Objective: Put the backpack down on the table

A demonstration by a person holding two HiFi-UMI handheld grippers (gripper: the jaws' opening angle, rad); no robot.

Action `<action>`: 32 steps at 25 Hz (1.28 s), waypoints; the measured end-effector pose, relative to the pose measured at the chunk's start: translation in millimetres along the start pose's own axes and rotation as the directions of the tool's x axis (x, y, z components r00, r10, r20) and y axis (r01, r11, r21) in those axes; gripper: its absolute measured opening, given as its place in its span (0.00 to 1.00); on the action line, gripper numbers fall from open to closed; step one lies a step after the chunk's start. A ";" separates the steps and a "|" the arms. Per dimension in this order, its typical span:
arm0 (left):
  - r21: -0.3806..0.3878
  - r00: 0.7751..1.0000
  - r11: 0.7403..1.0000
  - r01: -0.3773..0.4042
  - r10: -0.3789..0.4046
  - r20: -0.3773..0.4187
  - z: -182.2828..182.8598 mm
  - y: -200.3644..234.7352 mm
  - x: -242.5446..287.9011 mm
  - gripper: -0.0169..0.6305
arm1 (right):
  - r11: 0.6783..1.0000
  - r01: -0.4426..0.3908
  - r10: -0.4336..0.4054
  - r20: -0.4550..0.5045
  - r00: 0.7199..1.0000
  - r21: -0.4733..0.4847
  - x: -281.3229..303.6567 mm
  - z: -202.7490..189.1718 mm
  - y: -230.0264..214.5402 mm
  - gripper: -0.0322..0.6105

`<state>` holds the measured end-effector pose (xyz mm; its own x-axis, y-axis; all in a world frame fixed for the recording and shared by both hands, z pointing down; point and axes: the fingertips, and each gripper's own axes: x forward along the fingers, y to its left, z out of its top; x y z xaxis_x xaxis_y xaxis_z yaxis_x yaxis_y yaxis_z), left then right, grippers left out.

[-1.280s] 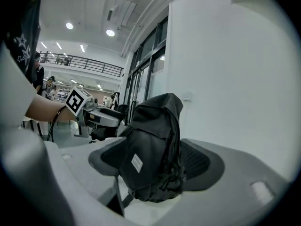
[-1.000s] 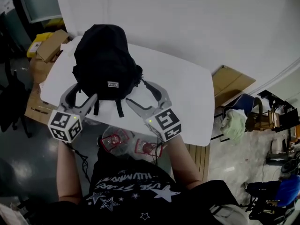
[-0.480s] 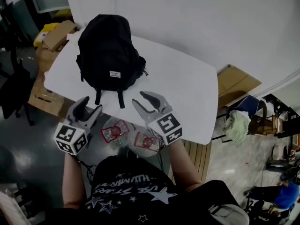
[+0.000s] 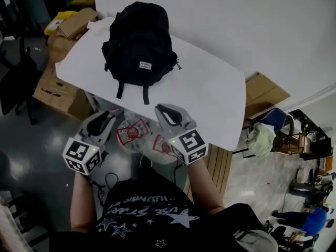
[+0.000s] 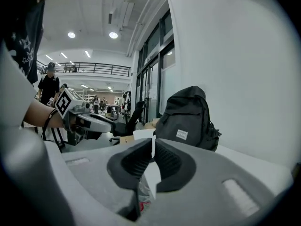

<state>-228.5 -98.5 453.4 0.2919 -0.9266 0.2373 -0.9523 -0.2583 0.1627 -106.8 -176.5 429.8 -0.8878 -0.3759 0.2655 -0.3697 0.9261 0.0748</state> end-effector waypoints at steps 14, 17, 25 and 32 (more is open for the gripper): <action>-0.007 0.998 0.999 0.035 -0.036 -0.056 -39.3 -57.7 -87.4 0.04 | 0.999 0.016 -0.019 -0.070 0.997 -0.042 -63.5 -19.5 96.6 0.05; -0.009 0.997 0.999 0.050 -0.050 -0.061 -49.4 -70.4 -97.7 0.04 | 0.998 0.039 -0.044 -0.101 0.994 -0.051 -76.2 -31.9 108.4 0.05; 0.003 0.992 0.995 0.101 -0.100 -0.073 -73.0 -100.9 -108.3 0.04 | 0.996 0.066 -0.070 -0.058 0.996 -0.055 -97.6 -34.5 135.3 0.05; 0.016 0.993 0.997 0.082 -0.080 -0.084 -76.9 -123.2 -103.2 0.04 | 0.998 0.029 -0.034 -0.105 0.994 -0.057 -104.7 -47.7 134.8 0.05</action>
<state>-134.5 50.0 482.5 0.3736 -0.8767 0.3031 -0.9266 -0.3374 0.1662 -50.6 -10.8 457.9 -0.8408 -0.4021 0.3625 -0.3787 0.9153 0.1370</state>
